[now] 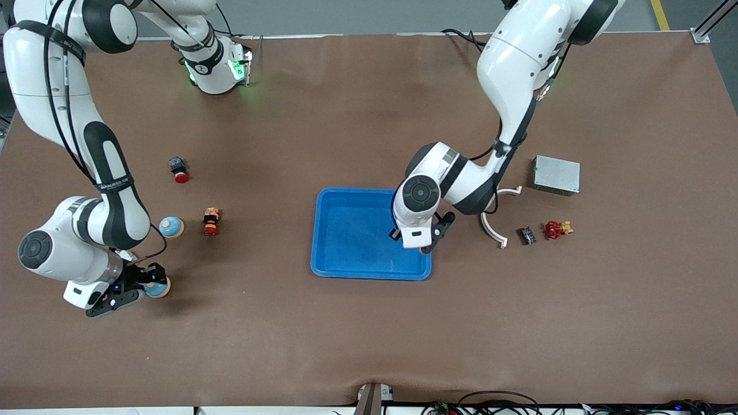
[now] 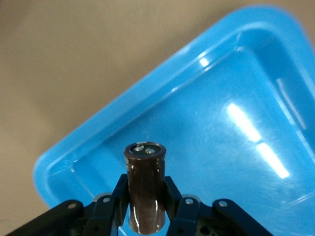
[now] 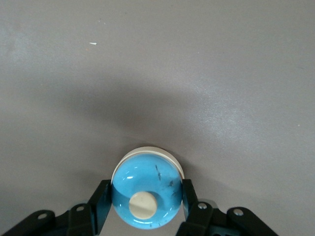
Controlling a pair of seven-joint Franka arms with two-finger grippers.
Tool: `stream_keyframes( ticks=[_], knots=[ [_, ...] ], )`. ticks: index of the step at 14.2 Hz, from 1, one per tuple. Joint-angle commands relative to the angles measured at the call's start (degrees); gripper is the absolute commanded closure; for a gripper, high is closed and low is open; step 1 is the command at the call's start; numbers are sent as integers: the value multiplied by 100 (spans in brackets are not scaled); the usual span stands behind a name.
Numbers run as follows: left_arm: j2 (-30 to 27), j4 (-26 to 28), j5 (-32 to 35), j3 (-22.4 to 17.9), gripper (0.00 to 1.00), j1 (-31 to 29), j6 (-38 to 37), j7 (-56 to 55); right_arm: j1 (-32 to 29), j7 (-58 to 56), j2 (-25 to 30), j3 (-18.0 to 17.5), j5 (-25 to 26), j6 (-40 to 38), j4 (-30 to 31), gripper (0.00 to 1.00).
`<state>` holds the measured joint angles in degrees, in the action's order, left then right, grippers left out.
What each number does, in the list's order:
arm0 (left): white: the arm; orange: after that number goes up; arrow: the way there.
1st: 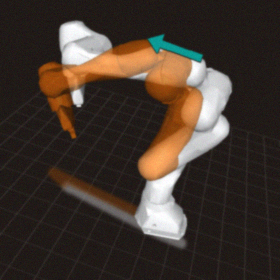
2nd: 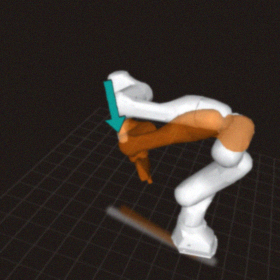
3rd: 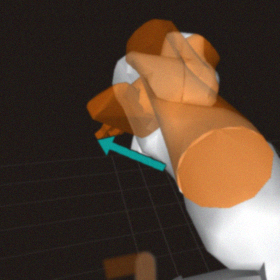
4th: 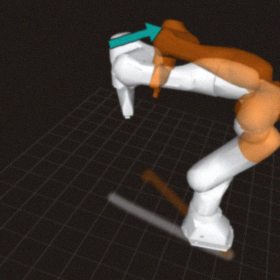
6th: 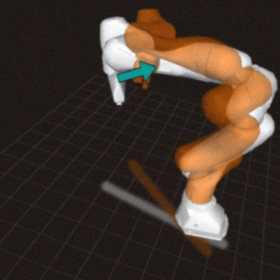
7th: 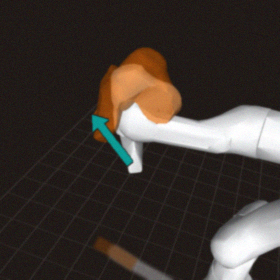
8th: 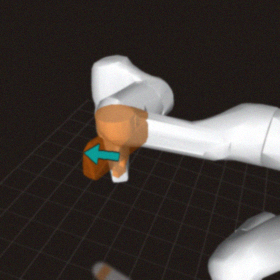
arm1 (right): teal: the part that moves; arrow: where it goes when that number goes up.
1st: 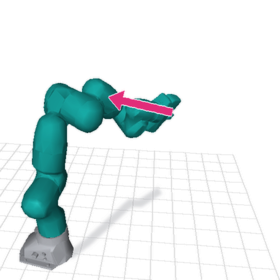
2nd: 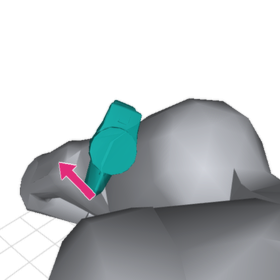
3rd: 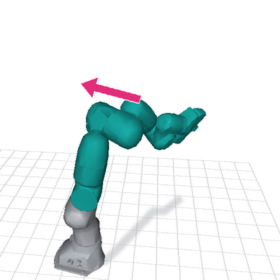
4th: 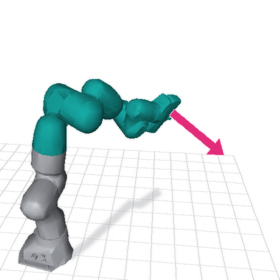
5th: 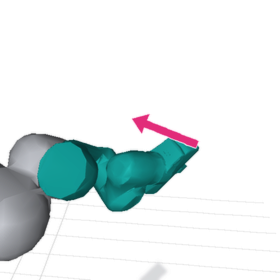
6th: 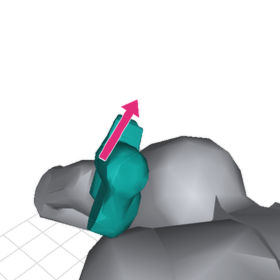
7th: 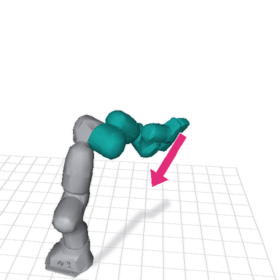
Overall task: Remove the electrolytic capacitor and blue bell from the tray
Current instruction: 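Carry the bell with the right gripper while the left gripper carries the capacitor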
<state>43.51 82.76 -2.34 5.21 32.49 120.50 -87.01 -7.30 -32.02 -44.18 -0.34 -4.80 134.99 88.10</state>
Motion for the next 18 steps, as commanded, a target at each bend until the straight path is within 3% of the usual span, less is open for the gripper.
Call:
stream_keyframes(
  ticks=[1,6,12,18],
  knots=[
    [-561,170,111,6,100,-181,-543,271,9,-50,6,-10,-100,62,32,100],
    [-1518,985,85,50,100,-681,-615,1078,-8,-50,-29,-1,-152,132,23,100],
    [-2758,2243,41,50,100,-1569,-624,2905,-52,-67,-55,-1,-152,212,23,100],
    [-3129,2675,58,33,100,-2509,-676,4646,-61,-41,-99,-1,-170,238,14,100]
  ],
)
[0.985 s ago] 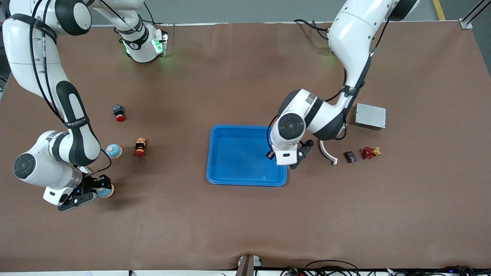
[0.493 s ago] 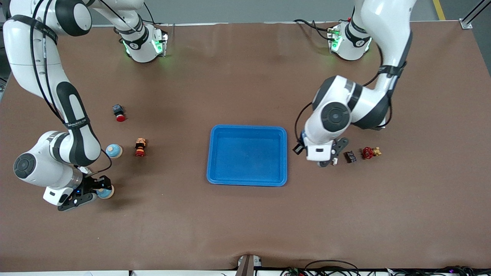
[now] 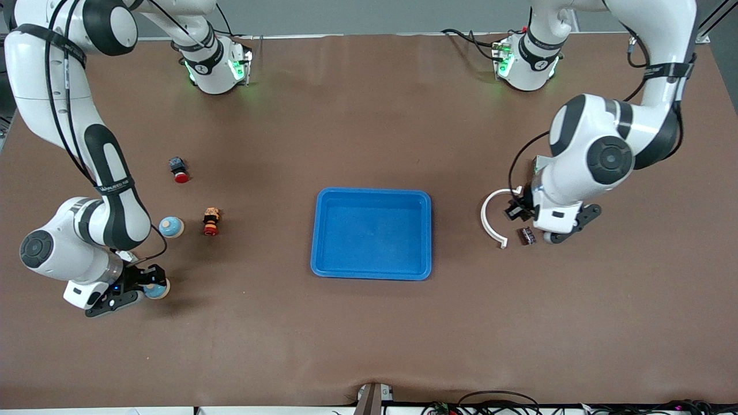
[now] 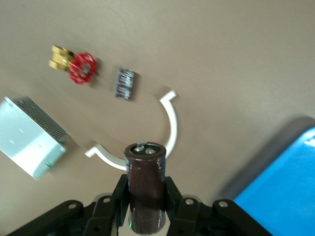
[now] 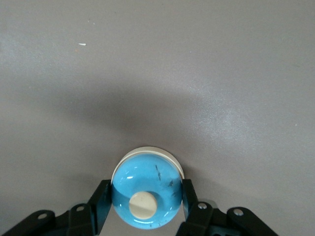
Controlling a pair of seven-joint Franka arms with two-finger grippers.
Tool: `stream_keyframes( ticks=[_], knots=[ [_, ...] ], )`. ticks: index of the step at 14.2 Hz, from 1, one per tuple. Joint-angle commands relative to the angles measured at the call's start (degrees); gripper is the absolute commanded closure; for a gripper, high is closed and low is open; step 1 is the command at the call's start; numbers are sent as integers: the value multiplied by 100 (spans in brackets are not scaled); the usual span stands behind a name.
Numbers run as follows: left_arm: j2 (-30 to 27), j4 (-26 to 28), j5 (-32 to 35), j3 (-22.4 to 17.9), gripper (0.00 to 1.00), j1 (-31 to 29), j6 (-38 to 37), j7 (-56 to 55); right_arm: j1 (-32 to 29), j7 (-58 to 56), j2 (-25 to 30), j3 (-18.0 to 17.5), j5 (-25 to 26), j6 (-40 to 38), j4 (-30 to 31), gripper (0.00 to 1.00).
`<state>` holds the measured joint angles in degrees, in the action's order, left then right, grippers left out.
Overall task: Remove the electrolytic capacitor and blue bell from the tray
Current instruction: 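Carry the bell with the right gripper while the left gripper carries the capacitor, then lower the bell beside the white block and open the right gripper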
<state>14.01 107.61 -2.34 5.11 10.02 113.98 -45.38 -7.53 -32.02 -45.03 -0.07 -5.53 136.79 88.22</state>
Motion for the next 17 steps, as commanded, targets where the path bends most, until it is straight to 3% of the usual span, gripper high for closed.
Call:
stream_keyframes(
  ticks=[1,4,5,6,12,17],
  knots=[
    [-171,156,75,43,100,-481,-138,852,-38,-41,-24,-28,-115,84,2,100],
    [-83,129,128,25,100,-1027,-201,1908,-29,-41,-76,-28,-124,146,2,100],
    [4,112,259,25,100,-1150,-192,2128,-12,-41,-77,-28,-116,146,2,95],
    [58,68,364,25,100,-1265,-192,2217,-11,-41,-77,-28,-115,155,-7,1],
    [796,-389,1121,25,100,-1740,-69,2736,6,-50,-42,-20,-107,120,-86,0],
    [1323,-346,1358,16,100,-1960,738,2991,137,89,187,-37,-115,-379,-366,0]
  ],
)
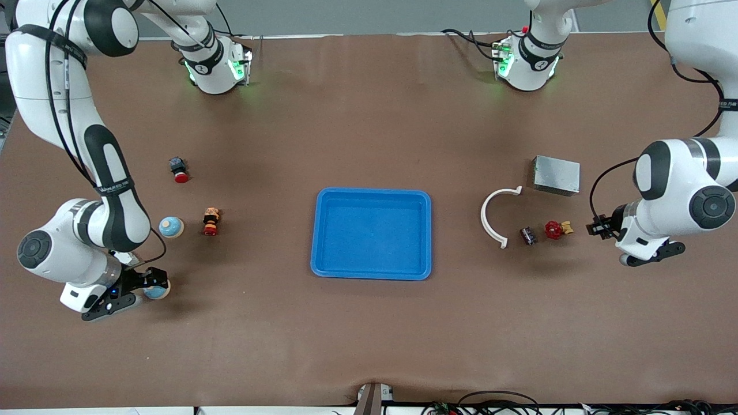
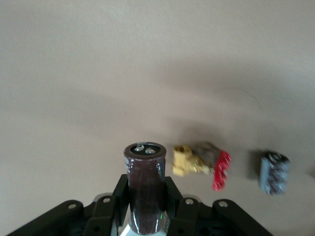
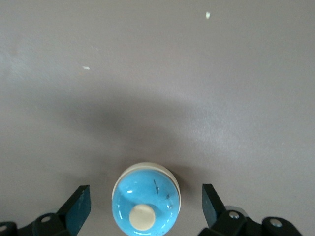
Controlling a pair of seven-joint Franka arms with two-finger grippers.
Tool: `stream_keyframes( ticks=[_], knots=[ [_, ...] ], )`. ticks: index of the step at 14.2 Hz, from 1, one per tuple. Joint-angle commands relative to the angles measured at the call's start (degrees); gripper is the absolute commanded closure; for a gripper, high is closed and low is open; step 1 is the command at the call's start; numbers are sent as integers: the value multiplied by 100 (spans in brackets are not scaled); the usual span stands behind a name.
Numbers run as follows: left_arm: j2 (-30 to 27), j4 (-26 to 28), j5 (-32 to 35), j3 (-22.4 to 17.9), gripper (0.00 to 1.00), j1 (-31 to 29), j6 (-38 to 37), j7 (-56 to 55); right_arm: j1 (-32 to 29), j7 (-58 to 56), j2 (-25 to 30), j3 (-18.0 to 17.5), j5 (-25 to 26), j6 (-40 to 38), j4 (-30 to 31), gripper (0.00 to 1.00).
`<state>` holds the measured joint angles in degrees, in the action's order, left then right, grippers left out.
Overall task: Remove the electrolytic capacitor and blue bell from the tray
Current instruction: 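Lower the bell beside the white block and open the right gripper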
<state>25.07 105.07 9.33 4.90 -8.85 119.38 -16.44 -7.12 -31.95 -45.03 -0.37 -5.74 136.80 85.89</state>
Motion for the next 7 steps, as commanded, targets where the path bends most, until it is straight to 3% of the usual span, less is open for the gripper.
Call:
stream_keyframes(
  ticks=[1,4,7],
  knots=[
    [296,-83,253,37,100,-73,269,98,158,389,222,-7,-94,-712,-290,0],
    [455,-48,289,28,100,-73,419,106,255,1294,398,-16,-76,-1470,-677,0],
    [508,65,551,28,100,-161,550,106,343,2216,714,36,-15,-1542,-696,0]
  ],
)
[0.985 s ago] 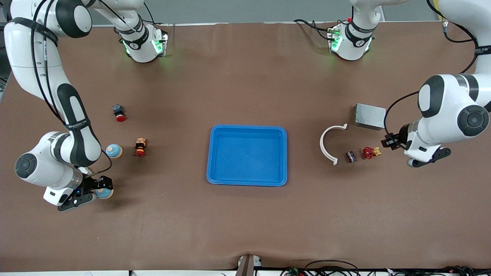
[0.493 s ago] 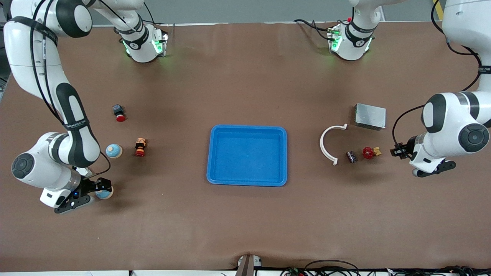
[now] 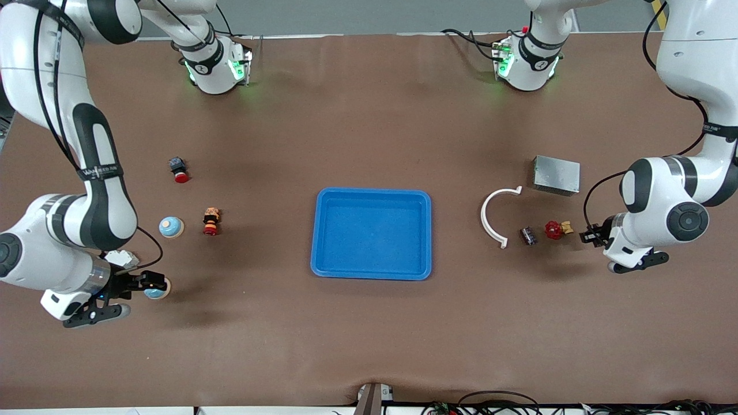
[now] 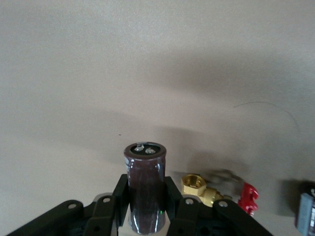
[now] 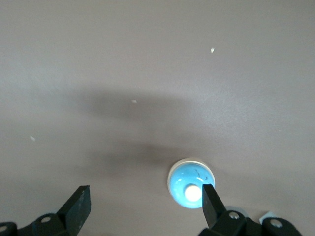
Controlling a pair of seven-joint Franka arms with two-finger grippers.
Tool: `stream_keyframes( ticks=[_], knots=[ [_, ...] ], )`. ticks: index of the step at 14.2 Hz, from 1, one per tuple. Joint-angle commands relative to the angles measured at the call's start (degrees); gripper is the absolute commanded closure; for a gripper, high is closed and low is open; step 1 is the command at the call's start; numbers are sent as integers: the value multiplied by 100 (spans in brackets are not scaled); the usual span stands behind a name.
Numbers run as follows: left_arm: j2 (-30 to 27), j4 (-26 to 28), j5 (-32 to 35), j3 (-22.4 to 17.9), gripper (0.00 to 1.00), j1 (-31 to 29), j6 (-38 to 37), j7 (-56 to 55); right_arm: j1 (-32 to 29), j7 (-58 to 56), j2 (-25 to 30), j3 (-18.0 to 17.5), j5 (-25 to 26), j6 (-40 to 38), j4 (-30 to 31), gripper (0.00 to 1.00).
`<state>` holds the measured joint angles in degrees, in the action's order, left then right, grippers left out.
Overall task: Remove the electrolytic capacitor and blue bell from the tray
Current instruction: 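Lower the bell beside the white block and open the right gripper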
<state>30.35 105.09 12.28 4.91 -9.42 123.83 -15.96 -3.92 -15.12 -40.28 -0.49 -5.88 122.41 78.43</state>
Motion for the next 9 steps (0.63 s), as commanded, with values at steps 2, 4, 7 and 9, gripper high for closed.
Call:
stream_keyframes(
  ticks=[2,4,7,9],
  knots=[
    [-20,309,302,27,100,-192,491,67,-4,983,502,75,34,-112,67,0],
    [-11,362,311,27,100,-210,572,67,-74,1019,722,84,34,-234,67,0],
    [76,345,311,36,100,-227,615,67,-223,932,750,75,25,-217,76,0],
    [190,310,311,27,100,-210,642,67,-276,931,750,75,34,-156,85,0]
  ],
)
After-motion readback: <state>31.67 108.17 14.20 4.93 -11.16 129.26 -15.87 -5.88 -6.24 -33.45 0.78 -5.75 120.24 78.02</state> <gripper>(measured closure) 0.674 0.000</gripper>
